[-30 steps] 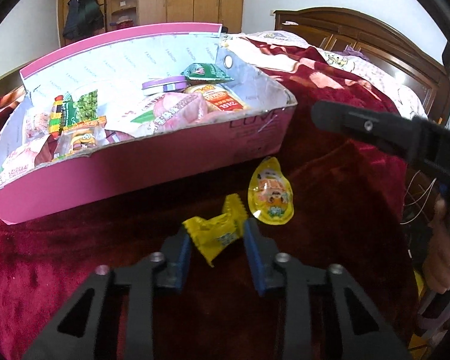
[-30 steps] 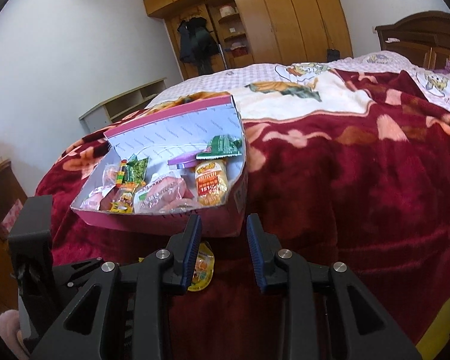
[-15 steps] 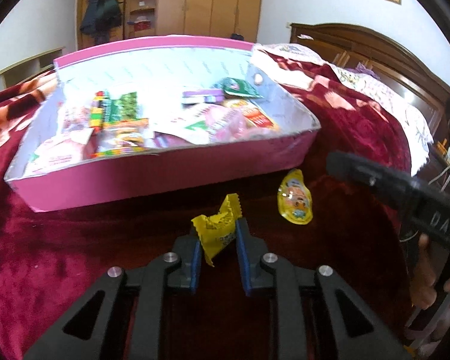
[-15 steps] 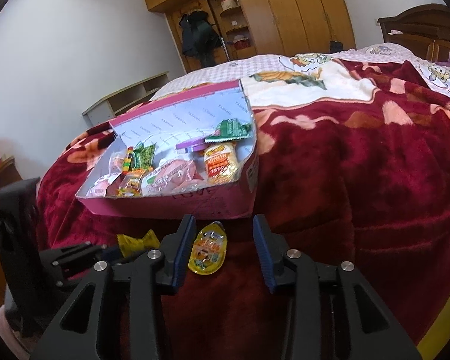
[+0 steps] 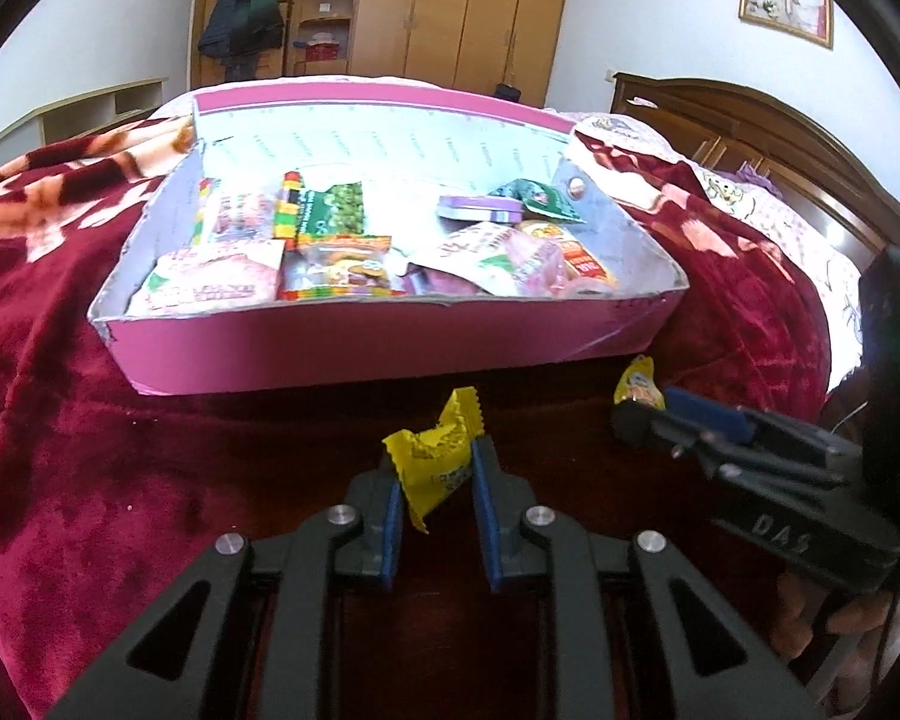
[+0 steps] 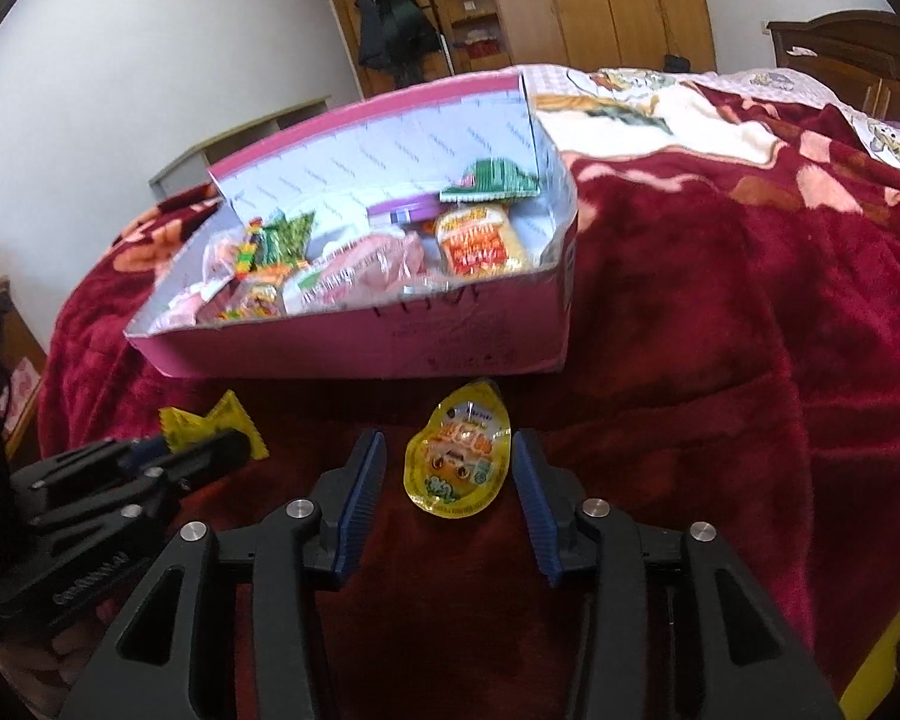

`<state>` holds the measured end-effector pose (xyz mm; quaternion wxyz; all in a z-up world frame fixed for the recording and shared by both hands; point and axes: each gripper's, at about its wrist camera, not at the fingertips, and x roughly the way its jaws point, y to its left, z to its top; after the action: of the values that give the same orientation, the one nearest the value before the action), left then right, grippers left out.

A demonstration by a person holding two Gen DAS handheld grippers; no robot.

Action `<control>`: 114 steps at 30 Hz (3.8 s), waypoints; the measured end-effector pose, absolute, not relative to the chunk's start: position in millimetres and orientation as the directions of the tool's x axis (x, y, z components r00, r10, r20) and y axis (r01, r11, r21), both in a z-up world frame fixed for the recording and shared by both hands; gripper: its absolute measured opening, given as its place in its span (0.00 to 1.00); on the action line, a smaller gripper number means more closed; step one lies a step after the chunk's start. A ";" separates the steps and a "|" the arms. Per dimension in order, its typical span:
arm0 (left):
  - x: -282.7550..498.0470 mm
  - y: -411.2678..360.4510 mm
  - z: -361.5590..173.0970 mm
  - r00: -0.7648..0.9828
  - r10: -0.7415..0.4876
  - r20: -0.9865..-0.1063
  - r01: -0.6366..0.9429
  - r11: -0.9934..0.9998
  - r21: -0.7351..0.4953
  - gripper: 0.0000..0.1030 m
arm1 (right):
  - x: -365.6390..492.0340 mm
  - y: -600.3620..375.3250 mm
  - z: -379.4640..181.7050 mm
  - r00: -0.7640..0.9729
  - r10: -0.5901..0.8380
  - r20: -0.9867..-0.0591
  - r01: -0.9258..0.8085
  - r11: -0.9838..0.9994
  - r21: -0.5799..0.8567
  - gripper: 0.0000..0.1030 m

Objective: Organize snacks
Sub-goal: 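Grasp the yellow jelly cup with the right gripper, then carry the yellow candy with the left gripper while the right gripper carries the jelly cup into the box, then open the left gripper to drop the yellow candy while the right gripper releases the jelly cup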

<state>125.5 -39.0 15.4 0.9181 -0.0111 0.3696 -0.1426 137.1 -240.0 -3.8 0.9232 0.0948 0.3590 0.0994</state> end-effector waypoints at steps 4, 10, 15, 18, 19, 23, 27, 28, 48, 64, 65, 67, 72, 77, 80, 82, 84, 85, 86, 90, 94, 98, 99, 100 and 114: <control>127.0 -34.3 14.2 0.687 -0.267 -0.676 0.240 0.961 -0.136 0.21 | 138.3 -235.9 -7.6 0.730 0.218 -0.647 -0.090 0.970 0.224 0.45; 129.5 -27.2 11.9 0.682 -0.266 -0.681 0.219 0.963 -0.156 0.21 | 136.7 -234.4 -12.0 0.749 0.185 -0.636 -0.053 0.974 0.220 0.45; 126.7 -23.8 15.7 0.690 -0.269 -0.672 0.215 0.963 -0.163 0.21 | 133.4 -232.5 -11.4 0.763 0.146 -0.630 -0.022 0.979 0.201 0.38; 124.7 -22.5 18.0 0.694 -0.269 -0.667 0.214 0.963 -0.165 0.21 | 130.2 -233.2 -10.2 0.769 0.147 -0.622 -0.019 0.978 0.208 0.38; 123.5 -21.8 19.0 0.697 -0.268 -0.666 0.213 0.963 -0.165 0.21 | 128.5 -232.6 -9.4 0.773 0.144 -0.618 -0.020 0.979 0.204 0.38; 118.0 -18.9 24.0 0.706 -0.267 -0.656 0.209 0.964 -0.166 0.21 | 119.6 -231.5 -6.0 0.777 0.161 -0.608 -0.030 0.975 0.219 0.38; 112.3 -16.1 31.0 0.720 -0.264 -0.641 0.206 0.964 -0.166 0.21 | 109.9 -229.4 -1.5 0.778 0.185 -0.600 -0.044 0.969 0.242 0.38; 111.1 -15.6 32.4 0.724 -0.264 -0.638 0.206 0.964 -0.166 0.21 | 106.6 -228.6 1.4 0.781 0.192 -0.594 -0.049 0.968 0.248 0.38; 116.6 -11.0 68.9 0.772 -0.269 -0.575 0.214 0.963 -0.163 0.21 | 99.7 -205.7 55.0 0.814 0.289 -0.504 -0.193 0.953 0.234 0.38; 168.6 -9.6 90.7 0.805 -0.236 -0.544 0.197 0.972 -0.131 0.21 | 149.9 -190.7 74.6 0.815 0.314 -0.487 -0.242 0.948 0.205 0.38; 172.6 -10.2 91.8 0.807 -0.233 -0.543 0.195 0.972 -0.128 0.21 | 154.0 -190.2 75.5 0.817 0.313 -0.485 -0.242 0.948 0.205 0.38; 179.6 -10.3 92.8 0.809 -0.230 -0.541 0.191 0.973 -0.129 0.21 | 161.1 -190.5 76.5 0.818 0.312 -0.484 -0.241 0.949 0.204 0.38; 195.6 -12.8 93.4 0.810 -0.220 -0.543 0.179 0.975 -0.128 0.21 | 174.0 -191.8 78.2 0.822 0.303 -0.482 -0.235 0.952 0.197 0.38; 208.7 -16.3 91.7 0.813 -0.207 -0.545 0.174 0.978 -0.112 0.21 | 187.3 -193.5 77.6 0.823 0.291 -0.488 -0.225 0.955 0.191 0.38; 217.3 -18.8 90.5 0.812 -0.202 -0.547 0.170 0.979 -0.110 0.21 | 193.5 -194.2 76.9 0.822 0.288 -0.491 -0.220 0.956 0.192 0.38; 223.1 -20.5 89.4 0.814 -0.196 -0.546 0.165 0.981 -0.105 0.21 | 197.2 -194.3 76.1 0.823 0.285 -0.492 -0.217 0.957 0.191 0.38; 227.8 -22.2 87.6 0.816 -0.187 -0.548 0.160 0.982 -0.097 0.21 | 202.0 -193.9 74.6 0.822 0.280 -0.497 -0.214 0.959 0.186 0.38; 229.3 -22.9 86.2 0.815 -0.183 -0.549 0.157 0.983 -0.094 0.21 | 204.8 -193.3 73.9 0.820 0.277 -0.500 -0.212 0.960 0.184 0.38; 231.9 -23.7 84.7 0.814 -0.180 -0.552 0.155 0.984 -0.093 0.21 | 207.1 -193.1 72.9 0.819 0.275 -0.503 -0.210 0.961 0.182 0.38; 240.4 -25.0 79.0 0.811 -0.165 -0.562 0.144 0.986 -0.082 0.21 | 215.6 -193.7 68.4 0.816 0.264 -0.514 -0.200 0.964 0.177 0.38; 247.5 -24.1 72.1 0.806 -0.149 -0.572 0.128 0.989 -0.077 0.21 | 221.7 -195.2 65.0 0.813 0.254 -0.524 -0.188 0.966 0.178 0.38; 254.5 -23.7 63.5 0.794 -0.135 -0.593 0.113 0.991 -0.075 0.21 | 227.7 -195.1 60.3 0.808 0.245 -0.535 -0.178 0.968 0.176 0.38; 255.6 -23.3 61.8 0.792 -0.133 -0.596 0.111 0.991 -0.074 0.21 | 229.5 -195.0 59.2 0.807 0.243 -0.538 -0.175 0.969 0.175 0.38; 256.7 -23.4 60.4 0.792 -0.128 -0.597 0.107 0.992 -0.070 0.21 | 230.2 -194.5 58.5 0.807 0.241 -0.539 -0.173 0.969 0.175 0.38; 259.1 -26.7 57.8 0.796 -0.134 -0.590 0.124 0.991 -0.058 0.42 | 244.1 -196.3 40.7 0.776 0.230 -0.588 -0.148 0.972 0.184 0.40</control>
<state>259.1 -26.7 57.8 0.9477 -0.0082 0.3117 -0.0680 244.1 -196.3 40.7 0.9400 0.0638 0.3196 0.1006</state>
